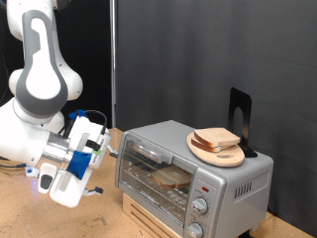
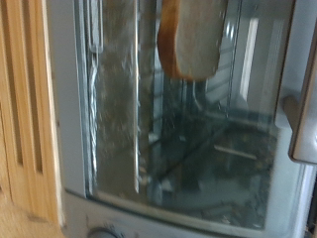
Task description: Make a piece of toast with the oven
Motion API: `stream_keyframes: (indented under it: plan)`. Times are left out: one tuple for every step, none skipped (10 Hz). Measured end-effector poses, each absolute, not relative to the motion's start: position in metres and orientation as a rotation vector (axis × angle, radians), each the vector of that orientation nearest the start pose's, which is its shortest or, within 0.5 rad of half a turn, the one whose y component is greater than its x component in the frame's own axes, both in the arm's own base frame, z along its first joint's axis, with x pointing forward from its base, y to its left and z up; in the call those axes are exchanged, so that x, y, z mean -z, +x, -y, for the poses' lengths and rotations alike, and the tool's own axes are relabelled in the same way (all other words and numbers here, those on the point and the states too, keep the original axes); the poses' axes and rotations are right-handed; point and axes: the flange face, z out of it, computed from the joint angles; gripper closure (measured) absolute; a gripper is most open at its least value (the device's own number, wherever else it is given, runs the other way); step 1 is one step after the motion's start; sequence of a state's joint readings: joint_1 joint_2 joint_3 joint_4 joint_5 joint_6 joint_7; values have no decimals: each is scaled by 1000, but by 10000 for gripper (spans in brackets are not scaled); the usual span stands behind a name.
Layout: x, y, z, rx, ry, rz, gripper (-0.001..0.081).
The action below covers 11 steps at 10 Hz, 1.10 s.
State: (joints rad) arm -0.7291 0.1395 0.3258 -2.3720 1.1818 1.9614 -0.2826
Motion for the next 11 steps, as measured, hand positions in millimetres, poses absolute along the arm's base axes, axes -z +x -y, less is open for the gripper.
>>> stream_keyframes:
  plan:
    - [-268,469,129,-214,-1854,-973,-2]
    - [-266,483,128,-255,-1843,-1023,-2]
    - [-263,497,126,-273,-1825,-1061,-2]
    - [-259,511,124,-257,-1794,-1086,-2]
    - [-256,524,123,-208,-1757,-1112,-2]
    - [-252,539,122,-114,-1724,-1151,-2]
    - [-246,549,119,-56,-1709,-1176,-2]
    - [-246,547,118,-81,-1718,-1162,-2]
    - [-247,546,116,-150,-1728,-1138,-2]
    - [-251,549,114,-219,-1723,-1101,-2]
    - [-253,559,110,-260,-1698,-1048,-2]
